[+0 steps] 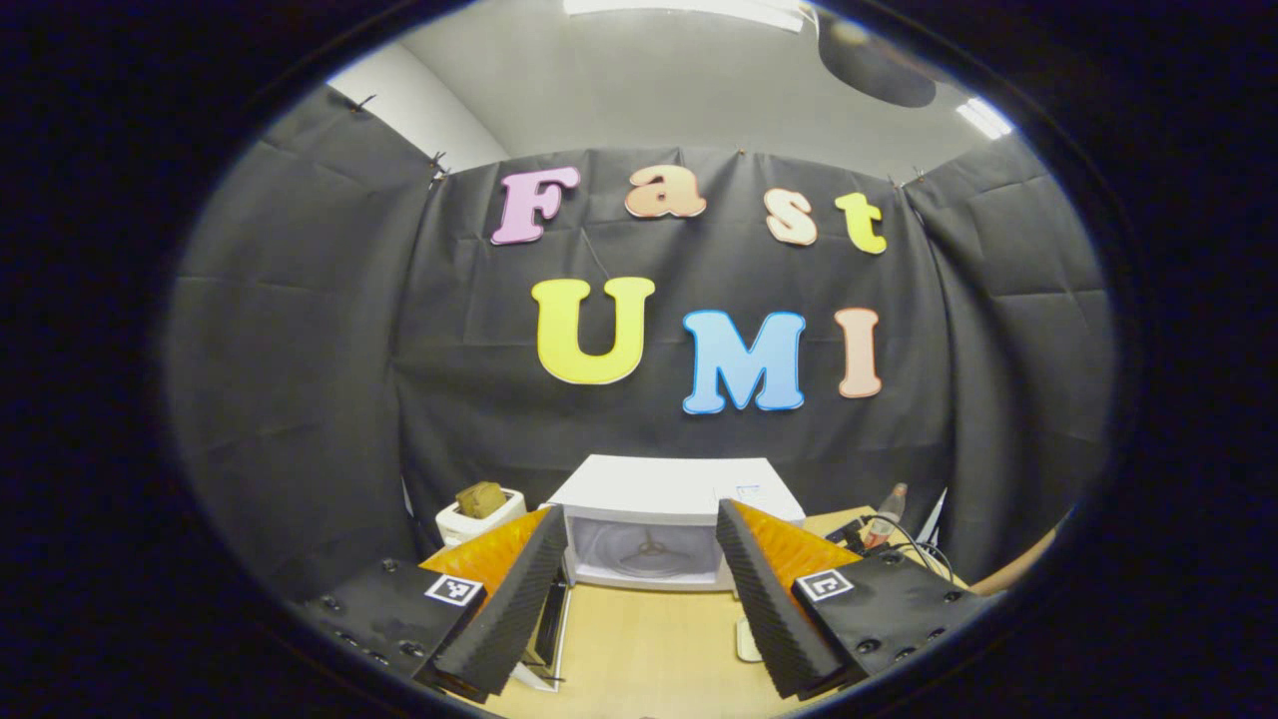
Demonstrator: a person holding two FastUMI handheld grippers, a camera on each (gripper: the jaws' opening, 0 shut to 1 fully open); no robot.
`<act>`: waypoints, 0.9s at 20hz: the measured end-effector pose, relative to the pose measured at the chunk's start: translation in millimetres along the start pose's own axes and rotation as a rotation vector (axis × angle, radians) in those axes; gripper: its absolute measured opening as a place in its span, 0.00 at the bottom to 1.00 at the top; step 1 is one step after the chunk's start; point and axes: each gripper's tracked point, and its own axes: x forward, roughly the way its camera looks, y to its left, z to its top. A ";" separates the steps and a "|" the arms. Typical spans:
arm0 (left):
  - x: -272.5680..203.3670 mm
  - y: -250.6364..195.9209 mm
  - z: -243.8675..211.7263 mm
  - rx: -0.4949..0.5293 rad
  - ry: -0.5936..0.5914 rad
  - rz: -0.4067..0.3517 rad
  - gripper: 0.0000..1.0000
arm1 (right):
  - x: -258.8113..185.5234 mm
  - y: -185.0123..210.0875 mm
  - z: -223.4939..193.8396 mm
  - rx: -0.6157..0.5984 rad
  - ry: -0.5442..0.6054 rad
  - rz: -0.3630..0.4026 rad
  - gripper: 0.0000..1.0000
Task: Open the microwave oven with the left hand, put the food in, and close the microwave oven.
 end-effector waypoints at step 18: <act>-5.1 25.0 -15.5 -0.020 -0.006 0.012 0.99 | -29.7 19.2 33.5 -0.407 -0.102 -0.157 0.71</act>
